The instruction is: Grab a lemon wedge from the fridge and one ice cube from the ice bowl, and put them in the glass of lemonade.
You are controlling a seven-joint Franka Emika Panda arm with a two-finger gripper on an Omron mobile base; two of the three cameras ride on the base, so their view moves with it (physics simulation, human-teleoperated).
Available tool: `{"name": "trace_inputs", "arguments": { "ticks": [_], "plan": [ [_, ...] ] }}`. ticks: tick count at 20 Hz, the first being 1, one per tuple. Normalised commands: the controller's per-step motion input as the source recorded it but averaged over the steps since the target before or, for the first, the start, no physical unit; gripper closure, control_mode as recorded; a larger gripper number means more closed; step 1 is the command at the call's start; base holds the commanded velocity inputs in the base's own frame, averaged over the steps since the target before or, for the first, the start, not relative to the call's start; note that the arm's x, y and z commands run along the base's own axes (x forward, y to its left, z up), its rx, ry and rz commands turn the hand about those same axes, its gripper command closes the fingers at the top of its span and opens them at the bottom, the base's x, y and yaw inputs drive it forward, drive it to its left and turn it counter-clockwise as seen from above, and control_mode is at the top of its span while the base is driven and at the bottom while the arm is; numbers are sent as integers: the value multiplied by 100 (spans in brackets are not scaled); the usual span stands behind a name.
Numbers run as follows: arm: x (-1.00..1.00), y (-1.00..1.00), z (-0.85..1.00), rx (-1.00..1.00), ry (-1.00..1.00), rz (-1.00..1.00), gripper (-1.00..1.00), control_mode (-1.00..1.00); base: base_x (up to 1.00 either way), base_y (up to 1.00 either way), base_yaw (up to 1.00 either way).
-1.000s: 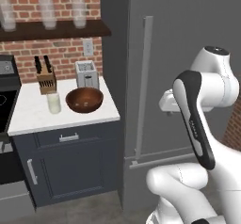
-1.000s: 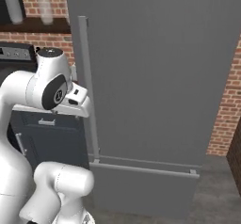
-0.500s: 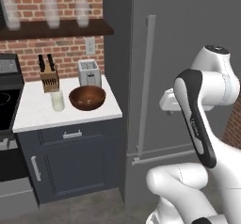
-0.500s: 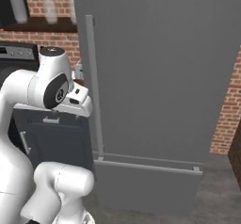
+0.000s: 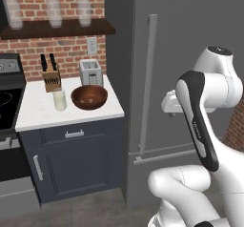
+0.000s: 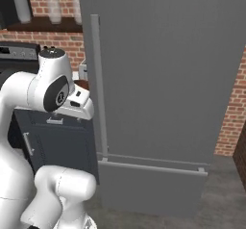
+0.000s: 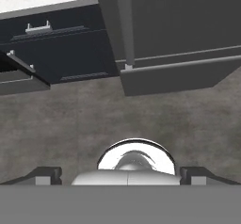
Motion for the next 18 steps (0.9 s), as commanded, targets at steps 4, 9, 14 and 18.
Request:
{"name": "trace_inputs", "arguments": {
  "ticks": [4,9,14,18],
  "plan": [
    [0,0,0,0,0,0,-100,100,-17,-1,0],
    [0,0,0,0,0,0,-100,-100,0,0,0],
    [-13,0,25,-1,-6,0,-100,-100,0,0,0],
    [-42,0,48,-3,-32,0,-100,-100,0,0,0]
  ]
}}
